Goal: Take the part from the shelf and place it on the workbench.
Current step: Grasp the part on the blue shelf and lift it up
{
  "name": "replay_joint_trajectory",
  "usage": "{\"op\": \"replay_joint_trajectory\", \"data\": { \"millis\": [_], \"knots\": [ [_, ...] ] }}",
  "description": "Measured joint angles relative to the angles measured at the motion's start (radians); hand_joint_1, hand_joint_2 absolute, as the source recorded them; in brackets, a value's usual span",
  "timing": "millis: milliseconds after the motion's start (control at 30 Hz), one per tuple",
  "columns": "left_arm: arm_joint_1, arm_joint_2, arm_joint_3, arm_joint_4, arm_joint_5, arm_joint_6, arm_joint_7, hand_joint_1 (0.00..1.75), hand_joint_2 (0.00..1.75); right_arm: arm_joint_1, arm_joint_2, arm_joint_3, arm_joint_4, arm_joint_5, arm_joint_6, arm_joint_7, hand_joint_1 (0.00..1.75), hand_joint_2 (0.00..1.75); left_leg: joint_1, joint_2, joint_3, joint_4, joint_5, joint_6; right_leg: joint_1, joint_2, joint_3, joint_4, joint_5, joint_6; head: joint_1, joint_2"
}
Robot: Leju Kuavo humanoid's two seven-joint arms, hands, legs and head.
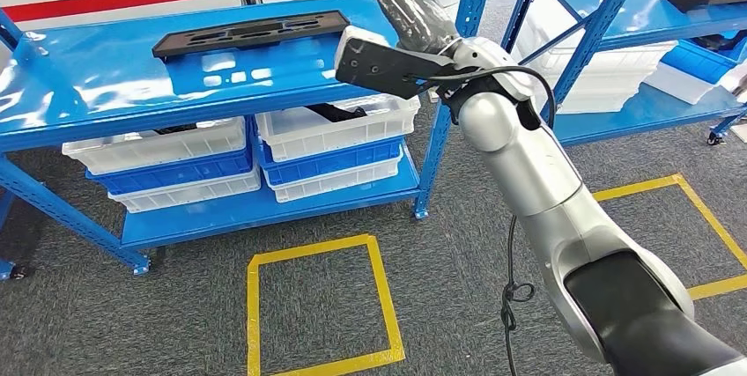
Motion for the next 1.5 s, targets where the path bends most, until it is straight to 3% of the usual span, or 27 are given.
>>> {"op": "replay_joint_trajectory", "data": {
  "millis": [33, 67, 100, 233, 300, 367, 400, 433, 467, 533, 567, 633, 767, 800, 867, 933, 967, 1033, 1067, 1133, 1233, 1267, 1333, 1400, 1433, 1467, 1500],
  "knots": [
    [-0.002, 0.000, 0.000, 0.000, 0.001, 0.002, 0.001, 0.00, 0.00, -0.004, 0.005, 0.006, 0.003, 0.000, 0.002, 0.000, 0.00, 1.75, 0.001, -0.001, 0.003, 0.003, -0.006, -0.009, -0.001, -0.003, 0.035, -0.071, 0.027, 0.007, 0.001, 0.000],
    [-0.005, 0.000, 0.000, -0.001, 0.002, 0.003, 0.002, 0.00, 0.00, -0.007, 0.012, 0.012, 0.005, 0.000, 0.004, 0.000, 0.00, 1.75, 0.001, -0.001, 0.003, 0.006, -0.011, -0.017, -0.001, -0.003, 0.062, -0.126, 0.046, 0.008, 0.000, 0.000],
    [-0.008, 0.001, 0.000, -0.002, 0.003, 0.004, 0.003, 0.00, 0.00, -0.010, 0.018, 0.019, 0.007, 0.000, 0.006, 0.000, 0.00, 1.75, 0.000, -0.001, 0.003, 0.007, -0.014, -0.025, 0.000, -0.002, 0.077, -0.157, 0.053, 0.001, 0.000, 0.000],
    [-0.015, -0.001, 0.000, -0.003, 0.005, 0.005, 0.006, 0.00, 0.00, -0.015, 0.037, 0.035, 0.015, 0.001, 0.009, 0.000, 0.00, 1.75, 0.005, 0.000, -0.001, 0.012, -0.023, -0.040, 0.004, 0.006, 0.082, -0.162, 0.046, -0.037, -0.002, 0.000],
    [-0.021, -0.002, 0.000, -0.003, 0.006, 0.007, 0.010, 0.00, 0.00, -0.021, 0.050, 0.044, 0.016, 0.002, 0.016, -0.001, 0.00, 1.75, 0.006, 0.001, -0.044, 0.091, -0.061, -0.045, 0.005, 0.007, 0.088, -0.163, 0.042, -0.051, -0.003, 0.000],
    [-0.029, -0.004, 0.000, -0.003, 0.009, 0.012, 0.018, 0.00, 0.00, -0.028, 0.065, 0.059, 0.021, 0.004, 0.027, -0.002, 0.00, 1.75, 0.004, 0.001, -0.127, 0.233, -0.108, -0.045, 0.013, 0.009, 0.092, -0.163, 0.036, -0.061, -0.005, 0.000],
    [-0.031, -0.006, -0.001, -0.003, 0.012, 0.015, 0.023, 0.00, 0.00, -0.030, 0.073, 0.068, 0.025, 0.006, 0.031, -0.001, 0.00, 1.75, 0.003, 0.001, -0.164, 0.284, -0.115, -0.042, 0.018, 0.010, 0.095, -0.163, 0.033, -0.066, -0.005, 0.000],
    [-0.034, -0.009, -0.001, -0.003, 0.015, 0.018, 0.026, 0.00, 0.00, -0.033, 0.081, 0.076, 0.029, 0.006, 0.034, 0.000, 0.00, 1.75, 0.000, 0.001, -0.185, 0.301, -0.103, -0.037, 0.023, 0.011, 0.099, -0.163, 0.030, -0.071, -0.005, 0.000],
    [-0.037, -0.011, -0.001, -0.003, 0.018, 0.021, 0.028, 0.00, 0.00, -0.037, 0.089, 0.084, 0.033, 0.007, 0.036, 0.002, 0.00, 1.75, -0.003, 0.000, -0.185, 0.277, -0.070, -0.028, 0.028, 0.012, 0.105, -0.163, 0.026, -0.076, -0.005, 0.000],
    [-0.042, -0.014, -0.002, -0.004, 0.024, 0.024, 0.029, 0.00, 0.00, -0.049, 0.100, 0.094, 0.040, 0.007, 0.037, 0.003, 0.00, 1.75, -0.015, -0.002, -0.144, 0.154, 0.015, 0.000, 0.037, 0.014, 0.118, -0.164, 0.019, -0.085, -0.004, 0.000],
    [-0.045, -0.015, -0.002, -0.004, 0.025, 0.024, 0.029, 0.00, 0.00, -0.056, 0.104, 0.098, 0.043, 0.007, 0.037, 0.003, 0.00, 1.75, -0.021, -0.002, -0.119, 0.097, 0.043, 0.014, 0.041, 0.015, 0.121, -0.165, 0.016, -0.087, -0.004, 0.000],
    [-0.050, -0.016, -0.004, -0.006, 0.027, 0.025, 0.027, 0.00, 0.00, -0.065, 0.107, 0.104, 0.049, 0.008, 0.037, 0.003, 0.00, 1.75, -0.031, 0.000, -0.093, 0.045, 0.050, 0.030, 0.042, 0.015, 0.120, -0.167, 0.013, -0.084, -0.005, 0.000],
    [-0.054, -0.021, -0.007, -0.009, 0.028, 0.025, 0.026, 0.00, 0.00, -0.070, 0.110, 0.113, 0.057, 0.009, 0.037, 0.004, 0.00, 1.75, -0.027, 0.005, -0.067, 0.003, 0.052, 0.029, 0.044, 0.011, 0.109, -0.151, -0.001, -0.071, -0.006, 0.000],
    [-0.055, -0.023, -0.007, -0.009, 0.028, 0.025, 0.026, 0.00, 0.00, -0.073, 0.111, 0.113, 0.059, 0.009, 0.037, 0.004, 0.00, 1.75, -0.023, 0.006, -0.059, -0.007, 0.053, 0.027, 0.044, 0.010, 0.089, -0.112, -0.017, -0.068, -0.006, 0.000],
    [-0.056, -0.026, -0.008, -0.009, 0.028, 0.025, 0.027, 0.00, 0.00, -0.076, 0.110, 0.117, 0.063, 0.009, 0.037, 0.004, 0.00, 1.75, -0.021, 0.007, -0.052, -0.012, 0.052, 0.025, 0.036, 0.009, 0.016, 0.020, -0.060, -0.065, -0.006, 0.000],
    [-0.056, -0.030, -0.008, -0.010, 0.028, 0.025, 0.027, 0.00, 0.00, -0.075, 0.109, 0.120, 0.068, 0.009, 0.037, 0.004, 0.00, 1.75, -0.019, 0.006, -0.048, -0.012, 0.046, 0.020, 0.026, 0.008, -0.045, 0.111, -0.075, -0.051, -0.006, 0.000],
    [-0.055, -0.031, -0.008, -0.010, 0.028, 0.025, 0.027, 0.00, 0.00, -0.074, 0.108, 0.121, 0.070, 0.009, 0.037, 0.004, 0.00, 1.75, -0.016, 0.005, -0.045, -0.011, 0.043, 0.016, 0.021, 0.007, -0.047, 0.100, -0.059, -0.039, -0.006, 0.000],
    [-0.055, -0.033, -0.008, -0.010, 0.028, 0.025, 0.027, 0.00, 0.00, -0.074, 0.107, 0.121, 0.073, 0.009, 0.037, 0.004, 0.00, 1.75, -0.010, 0.004, -0.035, -0.007, 0.033, 0.003, 0.008, 0.000, 0.002, -0.029, 0.010, -0.009, -0.005, 0.000],
    [-0.056, -0.033, -0.008, -0.010, 0.028, 0.024, 0.027, 0.00, 0.00, -0.075, 0.106, 0.121, 0.074, 0.008, 0.037, 0.004, 0.00, 1.75, -0.009, 0.003, -0.033, -0.002, 0.026, -0.005, 0.006, -0.002, 0.034, -0.096, 0.037, -0.002, -0.005, 0.000],
    [-0.057, -0.032, -0.009, -0.011, 0.028, 0.023, 0.026, 0.00, 0.00, -0.077, 0.107, 0.121, 0.076, 0.008, 0.037, 0.006, 0.00, 1.75, -0.010, 0.003, -0.033, 0.006, 0.015, -0.018, 0.006, -0.002, 0.068, -0.166, 0.058, -0.010, -0.007, 0.000],
    [-0.059, -0.033, -0.011, -0.012, 0.028, 0.023, 0.025, 0.00, 0.00, -0.080, 0.108, 0.121, 0.079, 0.007, 0.037, 0.011, 0.00, 1.75, -0.006, 0.003, -0.034, 0.009, 0.008, -0.027, 0.007, 0.006, 0.070, -0.164, 0.052, -0.039, -0.009, 0.000],
    [-0.060, -0.034, -0.013, -0.012, 0.028, 0.023, 0.026, 0.00, 0.00, -0.081, 0.109, 0.120, 0.080, 0.006, 0.037, 0.012, 0.00, 1.75, -0.003, 0.004, -0.041, 0.025, -0.003, -0.030, 0.006, 0.008, 0.073, -0.164, 0.050, -0.047, -0.009, 0.000],
    [-0.064, -0.035, -0.015, -0.012, 0.029, 0.024, 0.027, 0.00, 0.00, -0.087, 0.113, 0.121, 0.082, 0.006, 0.036, 0.014, 0.00, 1.75, -0.001, 0.003, -0.089, 0.118, -0.045, -0.037, 0.006, 0.009, 0.080, -0.165, 0.046, -0.059, -0.010, 0.000],
    [-0.066, -0.037, -0.016, -0.013, 0.033, 0.025, 0.029, 0.00, 0.00, -0.089, 0.115, 0.123, 0.086, 0.006, 0.036, 0.017, 0.00, 0.87, -0.001, 0.003, -0.169, 0.253, -0.088, -0.038, 0.012, 0.010, 0.086, -0.165, 0.040, -0.068, -0.010, 0.000],
    [-0.066, -0.037, -0.016, -0.013, 0.036, 0.025, 0.029, 0.00, 0.00, -0.089, 0.116, 0.125, 0.088, 0.006, 0.036, 0.019, 0.00, 0.44, -0.002, 0.003, -0.199, 0.293, -0.090, -0.036, 0.015, 0.011, 0.089, -0.165, 0.038, -0.072, -0.010, 0.000],
    [-0.066, -0.037, -0.016, -0.013, 0.039, 0.025, 0.029, 0.00, 0.00, -0.089, 0.117, 0.126, 0.091, 0.006, 0.036, 0.020, 0.00, 0.00, -0.003, 0.003, -0.212, 0.295, -0.071, -0.031, 0.019, 0.013, 0.094, -0.165, 0.034, -0.076, -0.010, 0.000],
    [-0.066, -0.038, -0.018, -0.013, 0.043, 0.025, 0.028, 0.00, 0.00, -0.090, 0.119, 0.127, 0.094, 0.007, 0.036, 0.022, 0.00, 0.00, -0.005, 0.003, -0.205, 0.257, -0.034, -0.023, 0.023, 0.014, 0.100, -0.165, 0.031, -0.079, -0.010, 0.000]
  ]
}}
